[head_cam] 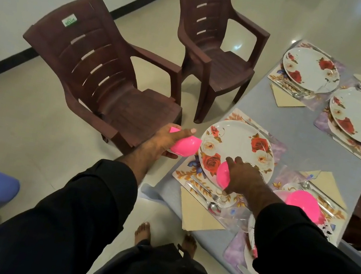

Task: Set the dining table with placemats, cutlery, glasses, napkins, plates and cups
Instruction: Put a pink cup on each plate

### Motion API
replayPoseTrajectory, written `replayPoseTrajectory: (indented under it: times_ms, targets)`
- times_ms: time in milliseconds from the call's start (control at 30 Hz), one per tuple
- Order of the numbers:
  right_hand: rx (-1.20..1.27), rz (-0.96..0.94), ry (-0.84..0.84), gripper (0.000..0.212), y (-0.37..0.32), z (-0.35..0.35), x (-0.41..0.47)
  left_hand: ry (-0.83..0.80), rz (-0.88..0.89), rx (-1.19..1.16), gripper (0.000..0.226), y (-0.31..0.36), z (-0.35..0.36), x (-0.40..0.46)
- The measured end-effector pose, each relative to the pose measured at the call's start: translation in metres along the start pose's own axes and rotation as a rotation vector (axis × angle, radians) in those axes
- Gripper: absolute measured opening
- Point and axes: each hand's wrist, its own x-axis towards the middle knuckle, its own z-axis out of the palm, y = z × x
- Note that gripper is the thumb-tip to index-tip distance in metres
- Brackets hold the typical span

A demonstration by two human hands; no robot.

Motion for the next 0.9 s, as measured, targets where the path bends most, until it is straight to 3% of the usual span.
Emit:
replayPoseTrajectory:
  times_ms: [67, 133, 233, 300, 367, 567, 633, 767, 900]
  targets:
    - [-0.005, 0.006, 0.035, 0.134, 0.001, -0.004, -0.003, -0.002, 0.008, 0.016, 0.097, -0.001, 0.001, -0.006]
    - [0.043, -0.024, 0.129, 0.126, 0.002, -0.014, -0.005, -0.001, 0.009, 0.022, 0.098, -0.004, 0.000, -0.013]
    - [0.412, -0.176, 0.244, 0.089, 0.001, -0.038, -0.006, -0.006, -0.004, -0.022, 0.099, -0.008, -0.004, -0.026]
    - [0.758, -0.328, 0.204, 0.056, -0.005, -0.062, -0.008, -0.004, -0.023, -0.094, 0.095, -0.008, -0.009, -0.039]
    - [0.918, -0.470, 0.134, 0.041, -0.018, -0.086, -0.011, 0.009, -0.031, -0.160, 0.087, -0.008, -0.017, -0.054]
    - [0.958, -0.678, 0.018, 0.016, -0.079, -0.132, -0.006, 0.086, 0.033, -0.271, 0.097, -0.005, -0.068, -0.082]
    - [0.950, -0.736, -0.035, 0.018, -0.106, -0.141, -0.003, 0.120, 0.056, -0.332, 0.096, -0.009, -0.092, -0.090]
    - [0.833, -0.836, -0.145, 0.029, -0.180, -0.160, 0.013, 0.181, 0.065, -0.356, 0.120, -0.029, -0.152, -0.096]
    - [0.699, -0.872, -0.173, 0.031, -0.276, -0.174, 0.039, 0.211, 0.103, -0.384, 0.121, -0.053, -0.232, -0.104]
